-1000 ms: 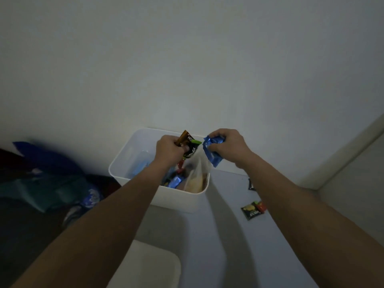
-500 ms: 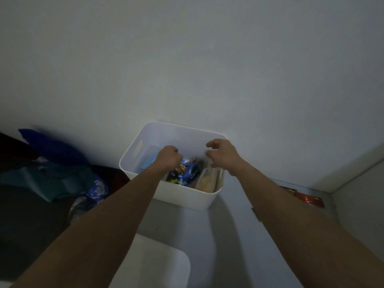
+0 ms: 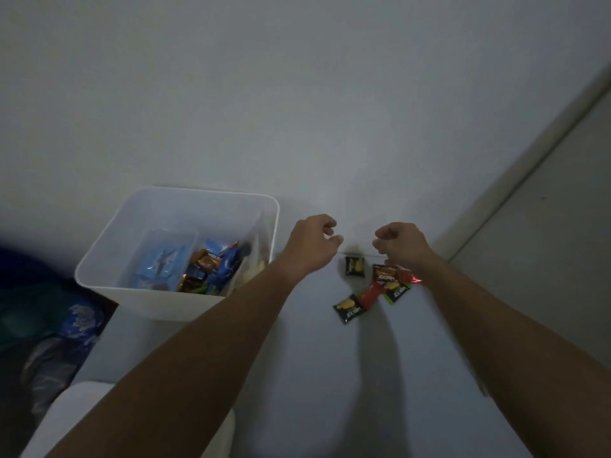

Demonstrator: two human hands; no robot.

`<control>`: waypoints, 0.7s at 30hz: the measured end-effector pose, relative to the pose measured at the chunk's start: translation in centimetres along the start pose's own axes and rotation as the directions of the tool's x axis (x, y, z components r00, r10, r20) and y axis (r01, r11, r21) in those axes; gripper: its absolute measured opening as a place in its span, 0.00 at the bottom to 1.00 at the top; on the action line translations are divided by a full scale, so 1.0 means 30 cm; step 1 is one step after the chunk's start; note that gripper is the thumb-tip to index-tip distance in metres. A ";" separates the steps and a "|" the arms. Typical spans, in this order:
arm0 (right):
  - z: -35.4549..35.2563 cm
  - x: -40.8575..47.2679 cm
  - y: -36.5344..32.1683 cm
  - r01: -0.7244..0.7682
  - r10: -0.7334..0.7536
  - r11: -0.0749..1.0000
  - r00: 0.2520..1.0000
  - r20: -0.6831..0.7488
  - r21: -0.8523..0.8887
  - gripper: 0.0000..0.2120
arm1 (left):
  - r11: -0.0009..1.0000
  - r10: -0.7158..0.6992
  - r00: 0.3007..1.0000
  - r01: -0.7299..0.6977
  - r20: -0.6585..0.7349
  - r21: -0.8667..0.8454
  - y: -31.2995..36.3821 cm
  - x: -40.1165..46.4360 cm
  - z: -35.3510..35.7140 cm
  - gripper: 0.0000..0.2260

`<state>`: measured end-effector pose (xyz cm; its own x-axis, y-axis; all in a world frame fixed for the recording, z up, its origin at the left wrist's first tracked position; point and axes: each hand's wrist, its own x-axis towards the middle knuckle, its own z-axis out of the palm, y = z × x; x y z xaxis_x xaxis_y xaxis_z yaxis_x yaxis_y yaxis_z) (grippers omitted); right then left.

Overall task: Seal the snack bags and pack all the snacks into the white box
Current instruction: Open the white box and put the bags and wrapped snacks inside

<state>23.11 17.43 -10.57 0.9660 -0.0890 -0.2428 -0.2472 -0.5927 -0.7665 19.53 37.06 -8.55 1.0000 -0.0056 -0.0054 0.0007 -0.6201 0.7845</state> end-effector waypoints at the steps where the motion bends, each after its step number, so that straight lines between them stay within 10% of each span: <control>1: -0.028 0.007 0.043 -0.007 0.006 0.999 1.000 -0.014 -0.035 0.12 | 1.000 -0.005 0.998 0.004 0.055 0.021 -0.001 0.002 0.050 0.18; 14: -0.045 0.161 0.452 0.119 0.034 0.843 0.961 0.274 -0.525 0.47 | 0.852 -0.025 0.941 -0.157 0.338 0.499 -0.245 0.011 0.563 0.54; 21: 0.037 0.183 0.581 0.312 -0.127 0.650 0.943 0.306 -0.693 0.40 | 0.766 0.076 0.941 -0.267 0.330 0.584 -0.347 0.078 0.670 0.43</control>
<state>24.03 7.50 -25.93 0.9195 0.2364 -0.3140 0.1934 -0.9676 -0.1621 21.70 27.75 -29.20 0.9383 -0.3114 -0.1504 -0.2709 -0.9322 0.2402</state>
